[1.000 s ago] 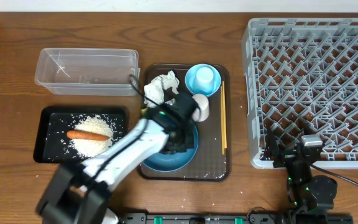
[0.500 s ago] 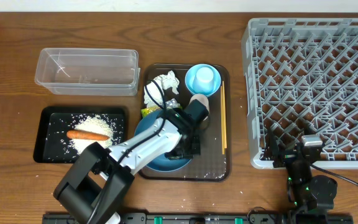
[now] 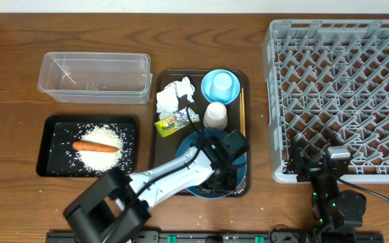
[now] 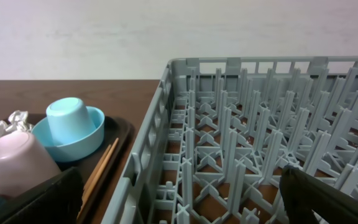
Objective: Sort waste into correct bins and load items into the dishwasher rack
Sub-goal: 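Move the left gripper right over the yellow snack wrapper on the brown tray, then lower the left gripper and pinch the yellow wrapper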
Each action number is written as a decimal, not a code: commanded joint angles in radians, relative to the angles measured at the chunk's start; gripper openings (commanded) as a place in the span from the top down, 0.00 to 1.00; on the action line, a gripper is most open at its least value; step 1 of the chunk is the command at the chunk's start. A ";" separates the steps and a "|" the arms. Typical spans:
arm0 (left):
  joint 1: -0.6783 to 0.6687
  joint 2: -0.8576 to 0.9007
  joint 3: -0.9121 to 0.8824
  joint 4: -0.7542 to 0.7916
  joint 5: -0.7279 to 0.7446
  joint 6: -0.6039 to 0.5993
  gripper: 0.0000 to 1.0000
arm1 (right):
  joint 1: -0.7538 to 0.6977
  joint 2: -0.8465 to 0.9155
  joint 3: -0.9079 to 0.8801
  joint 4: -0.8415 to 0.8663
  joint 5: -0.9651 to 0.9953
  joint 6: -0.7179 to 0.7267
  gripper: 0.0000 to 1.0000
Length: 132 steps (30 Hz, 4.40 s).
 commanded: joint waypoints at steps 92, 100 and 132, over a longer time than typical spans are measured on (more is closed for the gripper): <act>0.527 0.105 0.325 -0.108 -0.133 -0.228 0.29 | -0.018 0.001 -0.002 -0.003 0.006 -0.011 0.01; 0.525 0.189 0.325 -0.090 -0.134 -0.335 0.29 | -0.018 0.001 -0.002 -0.003 0.005 -0.012 0.01; 0.473 0.239 0.325 -0.035 -0.155 -0.368 0.94 | -0.018 0.001 -0.002 -0.003 0.005 -0.012 0.01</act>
